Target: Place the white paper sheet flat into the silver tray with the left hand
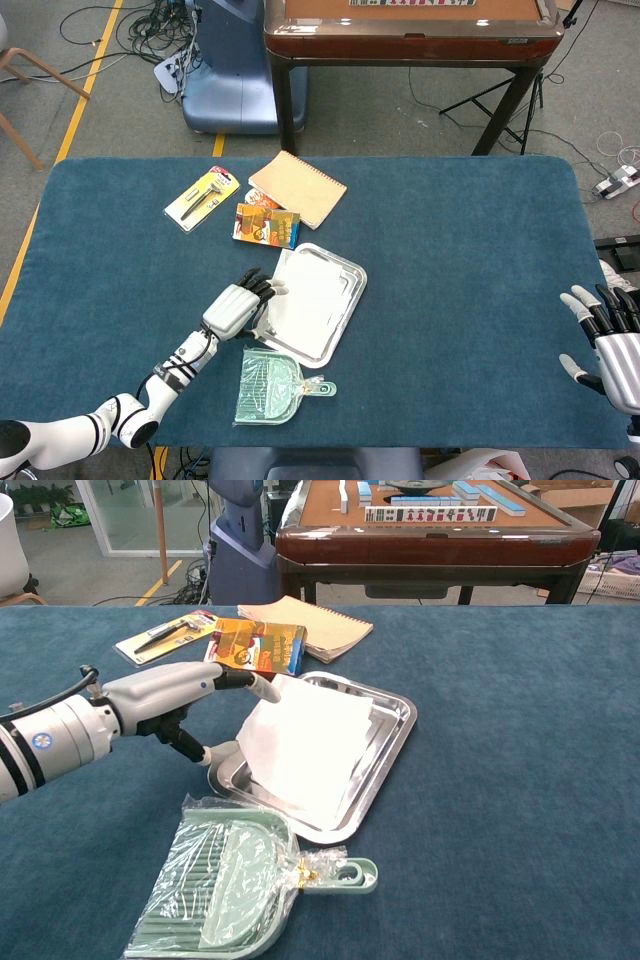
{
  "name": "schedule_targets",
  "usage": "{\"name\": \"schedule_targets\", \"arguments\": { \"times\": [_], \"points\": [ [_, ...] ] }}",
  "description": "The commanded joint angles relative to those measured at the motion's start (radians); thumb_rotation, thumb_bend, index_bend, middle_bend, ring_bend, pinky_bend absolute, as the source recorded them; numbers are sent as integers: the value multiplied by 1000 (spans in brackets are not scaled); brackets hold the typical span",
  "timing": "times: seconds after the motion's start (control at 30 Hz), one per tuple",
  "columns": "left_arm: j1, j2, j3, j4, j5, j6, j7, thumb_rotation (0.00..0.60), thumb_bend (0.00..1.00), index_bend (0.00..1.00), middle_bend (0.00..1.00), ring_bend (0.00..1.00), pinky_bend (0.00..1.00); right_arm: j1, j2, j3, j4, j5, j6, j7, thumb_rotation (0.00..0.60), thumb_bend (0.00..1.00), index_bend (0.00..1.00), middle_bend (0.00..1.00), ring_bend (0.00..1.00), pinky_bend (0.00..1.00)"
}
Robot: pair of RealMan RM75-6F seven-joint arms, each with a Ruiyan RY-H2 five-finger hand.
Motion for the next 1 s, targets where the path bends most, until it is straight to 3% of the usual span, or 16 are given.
{"name": "schedule_targets", "arguments": {
  "times": [0.03, 0.27, 0.47, 0.53, 0.7, 0.77, 0.83, 0.9, 1.0],
  "points": [
    [8, 25, 3, -18, -24, -20, 42, 600, 358, 171, 144, 112, 0, 2, -1, 1, -1, -2, -1, 1, 600, 197, 156, 139, 13, 67],
    [42, 105, -8, -125, -78, -5, 128, 600, 345, 92, 116, 101, 0, 2, 1, 1, -1, -4, 1, 2, 600, 197, 156, 139, 13, 67],
    [61, 183, -34, -212, -87, 46, 178, 600, 345, 97, 129, 137, 32, 2, 0, 1, -2, -9, 3, 2, 600, 197, 157, 139, 13, 68],
    [62, 204, -54, -238, -98, 55, 179, 600, 345, 137, 220, 238, 139, 2, 1, 0, -3, -11, 5, 1, 600, 197, 156, 139, 13, 68],
    [45, 240, -83, -270, -127, 27, 174, 599, 345, 219, 652, 635, 727, 2, -1, -1, -4, -14, 5, 1, 600, 197, 156, 139, 13, 67],
    [31, 255, -89, -282, -143, -8, 175, 536, 345, 231, 812, 779, 863, 2, 0, -1, -5, -15, 6, 1, 600, 197, 156, 139, 13, 67],
    [16, 266, -90, -293, -158, -42, 184, 388, 346, 238, 919, 882, 963, 1, 0, -1, -6, -16, 8, 0, 600, 197, 156, 139, 13, 67],
    [-2, 275, -91, -304, -175, -81, 203, 262, 359, 239, 982, 954, 1000, 0, 1, -2, -7, -17, 9, -1, 600, 197, 156, 139, 13, 67],
    [-35, 285, -92, -319, -214, -145, 244, 150, 388, 213, 1000, 999, 1000, 0, 2, -3, -10, -18, 9, -3, 600, 197, 156, 139, 13, 67]
  ]
}}
